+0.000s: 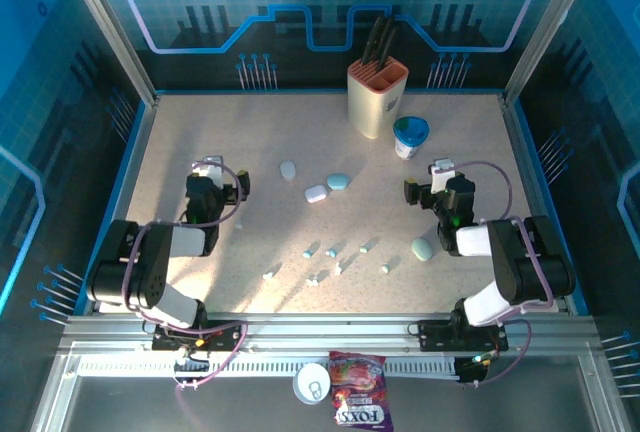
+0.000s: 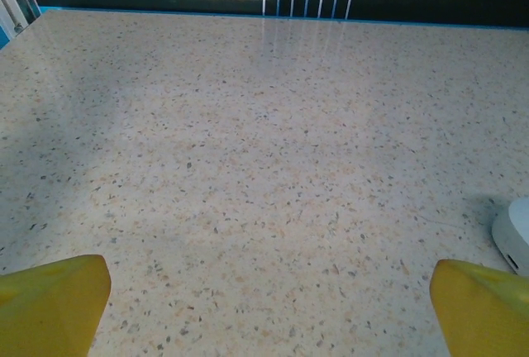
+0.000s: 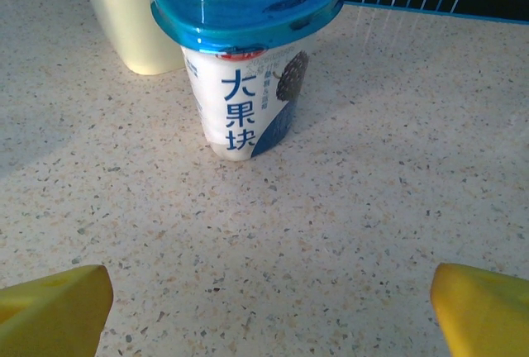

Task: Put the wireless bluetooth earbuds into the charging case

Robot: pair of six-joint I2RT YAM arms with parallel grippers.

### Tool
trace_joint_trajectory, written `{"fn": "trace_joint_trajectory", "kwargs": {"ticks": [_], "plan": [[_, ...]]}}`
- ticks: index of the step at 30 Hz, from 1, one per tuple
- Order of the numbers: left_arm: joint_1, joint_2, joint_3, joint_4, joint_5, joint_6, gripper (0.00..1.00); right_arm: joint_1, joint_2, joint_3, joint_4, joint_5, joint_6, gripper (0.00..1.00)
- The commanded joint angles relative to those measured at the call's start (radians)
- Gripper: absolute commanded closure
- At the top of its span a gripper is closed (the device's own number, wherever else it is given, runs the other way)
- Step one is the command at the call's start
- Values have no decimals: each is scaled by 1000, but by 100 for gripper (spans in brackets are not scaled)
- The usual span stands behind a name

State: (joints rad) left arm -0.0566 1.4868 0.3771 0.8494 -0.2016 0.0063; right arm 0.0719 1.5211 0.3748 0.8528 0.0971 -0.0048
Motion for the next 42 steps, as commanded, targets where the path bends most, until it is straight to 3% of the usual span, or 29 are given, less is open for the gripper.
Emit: {"fn": "trace_joint_trajectory", "kwargs": {"ticks": [1,9,16,23,28,37,42], "plan": [[-51,-144,44,-174,-84,28,1,21,-106,5,-26,12,-31,0],[-160,-327,207,-695,-179,-148,1,109,-350,29,-268,32,-38,0],[-223,-318,398,-1149,-176,-484,1,292,-473,60,-414,45,34,0],[-255,-156,523,-1260,-27,-558,1,507,-389,122,-453,84,136,0],[-285,20,674,-1330,-3,-556,1,611,-286,163,-434,96,158,0],[-333,358,981,-1469,5,-570,1,675,-252,193,-467,114,159,0],[-344,524,1127,-1521,15,-563,10,676,-272,193,-507,134,142,0]]}}
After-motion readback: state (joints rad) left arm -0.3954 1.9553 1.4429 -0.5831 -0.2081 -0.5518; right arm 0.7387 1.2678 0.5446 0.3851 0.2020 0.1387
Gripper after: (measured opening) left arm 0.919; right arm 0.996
